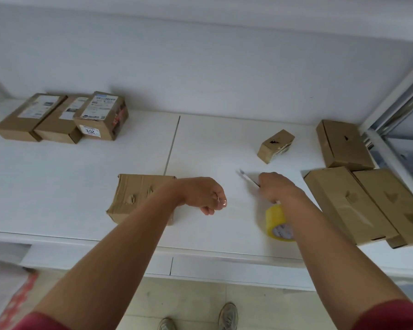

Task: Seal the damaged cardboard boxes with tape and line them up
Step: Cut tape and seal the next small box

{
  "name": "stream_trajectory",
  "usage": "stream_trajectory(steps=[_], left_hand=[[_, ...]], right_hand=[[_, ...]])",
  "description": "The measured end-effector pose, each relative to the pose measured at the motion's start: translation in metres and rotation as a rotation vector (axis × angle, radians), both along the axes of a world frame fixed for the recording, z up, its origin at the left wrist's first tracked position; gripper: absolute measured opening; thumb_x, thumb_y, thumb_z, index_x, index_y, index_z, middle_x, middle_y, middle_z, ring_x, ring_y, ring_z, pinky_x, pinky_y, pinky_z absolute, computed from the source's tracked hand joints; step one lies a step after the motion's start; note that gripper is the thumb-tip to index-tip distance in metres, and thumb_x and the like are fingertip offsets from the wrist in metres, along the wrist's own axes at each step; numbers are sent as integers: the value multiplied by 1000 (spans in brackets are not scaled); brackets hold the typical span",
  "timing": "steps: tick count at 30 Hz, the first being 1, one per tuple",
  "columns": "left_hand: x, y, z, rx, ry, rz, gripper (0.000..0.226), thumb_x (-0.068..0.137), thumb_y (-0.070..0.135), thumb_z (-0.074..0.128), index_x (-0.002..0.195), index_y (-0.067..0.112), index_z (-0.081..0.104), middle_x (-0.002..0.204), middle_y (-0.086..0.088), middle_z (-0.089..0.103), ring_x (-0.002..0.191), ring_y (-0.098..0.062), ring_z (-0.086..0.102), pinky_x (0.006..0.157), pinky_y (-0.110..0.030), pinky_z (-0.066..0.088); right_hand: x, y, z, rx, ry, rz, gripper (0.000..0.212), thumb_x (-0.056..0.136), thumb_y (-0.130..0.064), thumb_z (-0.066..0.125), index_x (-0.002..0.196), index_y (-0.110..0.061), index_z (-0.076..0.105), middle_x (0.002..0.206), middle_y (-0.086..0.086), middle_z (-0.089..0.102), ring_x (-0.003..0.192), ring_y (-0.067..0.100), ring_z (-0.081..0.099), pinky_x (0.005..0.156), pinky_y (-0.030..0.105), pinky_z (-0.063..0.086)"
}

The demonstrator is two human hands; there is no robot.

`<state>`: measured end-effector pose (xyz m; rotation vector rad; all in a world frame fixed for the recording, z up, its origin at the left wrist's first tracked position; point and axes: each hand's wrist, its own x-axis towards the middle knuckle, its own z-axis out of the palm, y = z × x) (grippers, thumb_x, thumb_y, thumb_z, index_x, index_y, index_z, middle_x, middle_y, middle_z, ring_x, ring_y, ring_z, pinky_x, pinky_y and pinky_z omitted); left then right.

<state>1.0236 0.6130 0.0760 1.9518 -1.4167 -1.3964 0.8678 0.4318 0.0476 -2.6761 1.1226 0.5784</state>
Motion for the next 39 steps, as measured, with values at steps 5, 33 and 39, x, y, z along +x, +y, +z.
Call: stream_trajectory(steps=[5,33,39], left_hand=[[5,2,1,-11,-23,-12,24,91,-3,52,103,12,67,86,3,63,60,5,64,59,-10,49],[14,10,-2,14,-98,104,4,93,15,64,92,15,68,80,-1,71,65,-6,68,63,-11,50],[18,11,0,23,-107,145,7,94,15,64,88,15,69,73,2,70,59,-1,66,59,-12,49]], right_hand=[[1,15,16,596,-1035,-282,27,94,-10,58,112,-30,57,74,4,71,70,17,66,65,21,48],[-1,45,28,596,-1025,-240,25,74,-26,51,66,-3,60,42,8,53,43,16,48,52,23,43],[-18,55,28,750,-1168,-327,20,83,-25,50,75,-13,64,56,13,62,55,19,53,52,21,42]])
